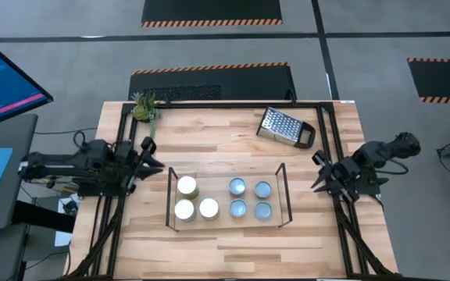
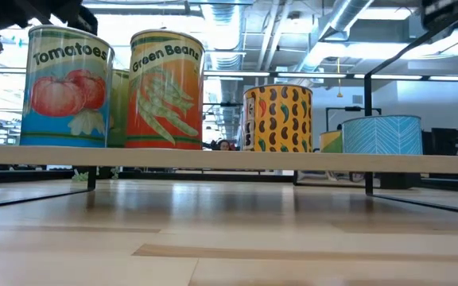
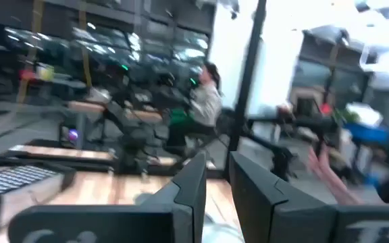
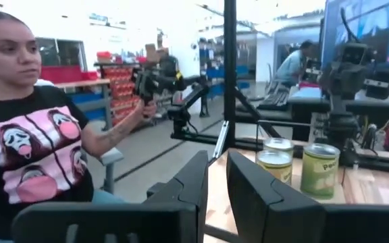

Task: Pick and place cans onto a shelf
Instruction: Adjust the shelf

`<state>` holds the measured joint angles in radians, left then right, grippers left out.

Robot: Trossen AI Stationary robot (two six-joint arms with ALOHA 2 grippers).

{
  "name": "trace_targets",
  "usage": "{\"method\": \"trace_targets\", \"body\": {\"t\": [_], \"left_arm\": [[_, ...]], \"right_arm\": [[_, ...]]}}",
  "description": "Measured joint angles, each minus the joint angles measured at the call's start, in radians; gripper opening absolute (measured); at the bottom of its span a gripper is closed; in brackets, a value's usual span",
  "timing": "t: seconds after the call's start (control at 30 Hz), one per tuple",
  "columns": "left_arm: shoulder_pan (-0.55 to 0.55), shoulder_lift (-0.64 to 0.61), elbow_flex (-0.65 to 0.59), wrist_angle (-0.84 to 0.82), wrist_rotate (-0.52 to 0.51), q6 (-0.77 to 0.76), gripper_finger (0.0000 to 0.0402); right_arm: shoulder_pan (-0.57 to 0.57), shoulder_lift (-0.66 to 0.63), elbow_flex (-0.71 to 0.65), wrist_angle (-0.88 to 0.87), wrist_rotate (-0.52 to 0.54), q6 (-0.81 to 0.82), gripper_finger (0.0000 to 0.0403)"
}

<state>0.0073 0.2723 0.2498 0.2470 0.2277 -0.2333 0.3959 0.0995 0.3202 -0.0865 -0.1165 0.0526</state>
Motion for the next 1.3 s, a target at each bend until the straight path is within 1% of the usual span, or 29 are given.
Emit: {"method": "trace_targets", "body": {"t": [0.1,0.13,0.2,0.3,0.37,0.43,0.6,0.73,0.83,0.97,1.13,1.23,1.3], "left_arm": [[0.054,-0.026,-0.041,0.046,0.02,-0.029,0.0057],[0.066,-0.031,-0.061,0.067,0.022,-0.035,0.0057],[0.084,-0.038,-0.106,0.12,0.022,-0.037,0.0057],[0.094,-0.042,-0.173,0.211,0.03,-0.041,0.0057],[0.093,-0.045,-0.217,0.227,0.034,-0.04,0.0057],[0.092,-0.045,-0.239,0.22,0.022,-0.041,0.0057],[0.083,-0.05,-0.239,0.137,0.011,-0.019,0.0057],[0.056,-0.058,-0.239,0.128,-0.015,-0.012,0.0057],[0.037,-0.057,-0.24,0.124,-0.035,-0.009,0.0057],[0.018,-0.057,-0.24,0.125,-0.045,-0.006,0.0057],[0.003,-0.058,-0.241,0.096,-0.104,0.013,0.0057],[-0.004,-0.057,-0.242,0.041,-0.16,0.01,0.0057],[-0.01,-0.057,-0.242,0.008,-0.177,0.011,0.0057]], "right_arm": [[0.0,-0.098,-0.061,-0.009,0.0,0.005,0.0082],[0.0,-0.097,-0.08,0.011,0.0,0.002,0.0082],[-0.001,-0.095,-0.102,-0.01,-0.014,-0.006,0.0082],[-0.004,-0.084,-0.115,0.018,-0.019,-0.007,0.0082],[-0.013,-0.094,-0.132,-0.006,-0.021,-0.001,0.0082],[-0.017,-0.097,-0.134,-0.008,-0.028,-0.001,0.0082],[-0.038,-0.096,-0.135,-0.067,-0.03,-0.006,0.0082],[-0.061,-0.097,-0.161,-0.019,-0.026,-0.058,0.0082],[-0.083,-0.097,-0.199,0.014,-0.005,-0.061,0.0082],[-0.106,-0.096,-0.26,0.052,-0.003,-0.054,0.0082],[-0.138,-0.096,-0.311,0.127,0.068,-0.076,0.0082],[-0.16,-0.091,-0.312,0.12,0.081,-0.084,0.0082],[-0.171,-0.092,-0.312,0.119,0.082,-0.084,0.0082]]}}
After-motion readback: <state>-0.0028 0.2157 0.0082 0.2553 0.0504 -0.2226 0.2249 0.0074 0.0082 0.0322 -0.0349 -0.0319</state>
